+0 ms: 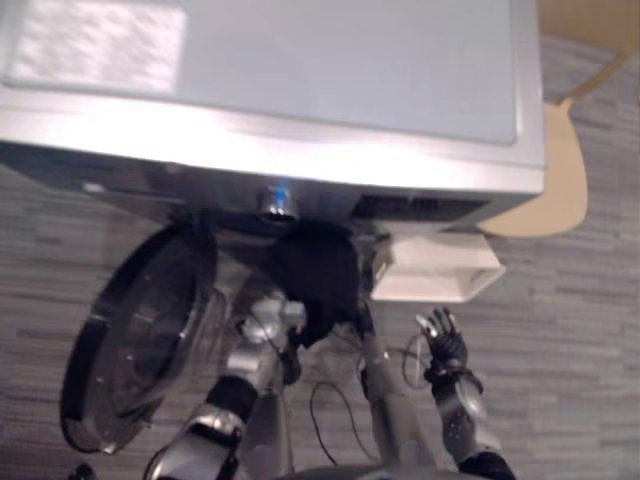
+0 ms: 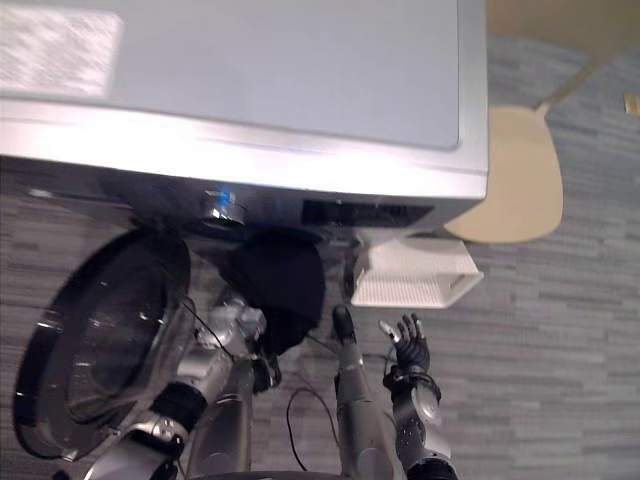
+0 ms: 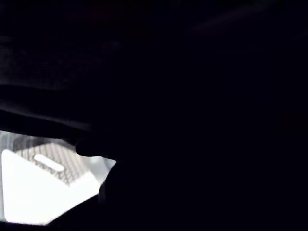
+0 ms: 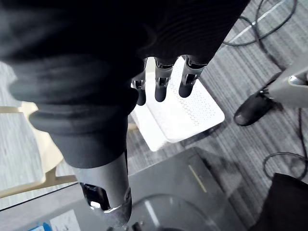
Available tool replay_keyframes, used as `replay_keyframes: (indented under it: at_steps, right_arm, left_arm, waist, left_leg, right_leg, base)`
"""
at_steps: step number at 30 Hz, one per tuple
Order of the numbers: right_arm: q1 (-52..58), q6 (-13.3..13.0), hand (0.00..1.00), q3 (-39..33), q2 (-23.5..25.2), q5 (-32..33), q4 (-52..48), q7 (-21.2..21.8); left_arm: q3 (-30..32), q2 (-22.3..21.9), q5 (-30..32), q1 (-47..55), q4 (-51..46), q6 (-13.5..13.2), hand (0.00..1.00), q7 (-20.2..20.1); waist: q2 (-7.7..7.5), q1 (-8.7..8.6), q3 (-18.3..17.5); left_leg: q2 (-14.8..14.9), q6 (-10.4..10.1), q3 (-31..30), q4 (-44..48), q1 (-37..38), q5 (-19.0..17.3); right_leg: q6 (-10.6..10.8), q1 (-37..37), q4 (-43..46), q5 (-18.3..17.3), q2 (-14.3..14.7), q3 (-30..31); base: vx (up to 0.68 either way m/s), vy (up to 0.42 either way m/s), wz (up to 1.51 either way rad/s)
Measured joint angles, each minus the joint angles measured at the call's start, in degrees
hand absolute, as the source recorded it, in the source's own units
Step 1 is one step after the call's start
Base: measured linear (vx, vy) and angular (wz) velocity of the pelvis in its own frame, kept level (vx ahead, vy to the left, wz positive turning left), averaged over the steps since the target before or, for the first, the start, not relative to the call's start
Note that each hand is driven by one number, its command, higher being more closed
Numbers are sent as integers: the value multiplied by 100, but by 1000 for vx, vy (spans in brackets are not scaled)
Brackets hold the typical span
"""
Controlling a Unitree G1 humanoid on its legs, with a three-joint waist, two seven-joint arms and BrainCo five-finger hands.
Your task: Pick up the laundry basket with both hands and put the clothes into the washing machine.
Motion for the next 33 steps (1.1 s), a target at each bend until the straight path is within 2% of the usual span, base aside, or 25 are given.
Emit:
replay_keyframes:
  at_steps: [2,4,6,9,10,14,15,16,19,21,24,27,33]
  right_arm:
    - [-1,-14,0,33,9,0,-382,-39]
    - [32,-140,0,36,47,16,-932,-73]
    - [76,-265,0,21,62,25,-1253,-154]
    - [303,-363,0,-20,87,73,-1490,-168]
    - [447,-421,0,-28,90,74,-1562,-160]
    - [412,-520,0,-71,81,83,-1559,-111]
    - [415,-569,0,-30,86,88,-1558,-45]
    - [428,-580,0,-27,91,94,-1544,-27]
    - [443,-610,0,-13,120,179,-1427,29]
    - [445,-619,0,-16,134,203,-1326,148]
    - [527,-616,0,-210,131,361,-1276,249]
    - [611,-616,0,-576,65,520,-1292,295]
    - [825,-621,0,-762,46,640,-1585,497]
  left_arm:
    - [224,60,-6,-342,118,-38,100,195]
    - [685,287,-158,-974,195,-50,100,448]
    - [1151,491,-330,-1609,387,-106,100,584]
    - [1536,769,-733,-2618,807,-113,100,684]
    - [1616,992,-790,-2737,916,-113,100,630]
    - [1842,1500,-1116,-4010,915,-148,100,832]
    - [1684,1720,-1104,-4302,983,-407,100,791]
    - [1608,1766,-1108,-4402,982,-488,100,799]
    - [1329,1940,-1105,-4907,1057,-462,100,832]
    - [880,2368,-973,-5271,1136,-416,100,893]
    - [194,3024,-618,-5795,1384,-398,100,1136]
    - [-249,3262,-442,-6191,1417,-341,100,1438]
    - [-1314,3696,27,-6675,1436,-261,100,1808]
  waist:
    - [-1,22,116]
    - [-44,33,225]
    - [-50,-26,273]
    - [-36,-179,394]
    - [-28,-192,399]
    - [-29,-80,484]
    - [-36,-106,564]
    - [-41,-97,605]
    - [-50,-25,701]
    - [-115,-13,786]
    - [-125,21,865]
    - [-126,149,1033]
    - [-143,128,1048]
  left_leg:
    - [261,-42,21,192,-218,-23]
    - [772,-301,-42,679,-650,-180]
    - [1041,-433,-71,746,-941,-137]
    - [1217,-534,-139,727,-1118,-77]
    - [1265,-587,-164,741,-1231,-45]
    - [1357,-599,-246,940,-1736,-38]
    - [1367,-598,-252,1002,-1842,-38]
    - [1369,-597,-252,1029,-1879,-39]
    - [1471,-582,-226,1225,-2094,-48]
    - [1512,-558,-182,1270,-2188,-61]
    - [1582,-529,-131,1361,-2362,-73]
    - [1598,-500,-96,1471,-2446,-45]
    - [1569,-447,-220,1629,-2783,-14]
  right_leg:
    - [-38,-275,507,-229,98,-205]
    - [58,-486,599,-432,316,-293]
    - [30,-707,462,-319,527,-320]
    - [-7,-854,387,-243,676,-391]
    - [-29,-970,437,-231,718,-451]
    - [-37,-1433,606,-225,787,-596]
    - [-40,-1495,618,-223,784,-608]
    - [-50,-1524,620,-216,783,-607]
    - [-134,-1651,624,-153,812,-628]
    - [-138,-1771,631,-87,836,-624]
    - [-133,-2028,799,-75,876,-605]
    - [-134,-2204,982,-76,881,-614]
    - [-153,-2523,1269,-101,845,-710]
  base:
    - [-41,-153,-48]
    - [7,-202,-73]
    - [18,-197,-56]
    - [40,-133,-21]
    - [52,-95,-6]
    - [44,-37,-5]
    - [11,12,-3]
    - [13,32,-3]
    - [-7,30,-10]
    - [-31,7,-14]
    - [-34,-21,-16]
    - [-7,-16,-4]
    - [-1,-8,4]
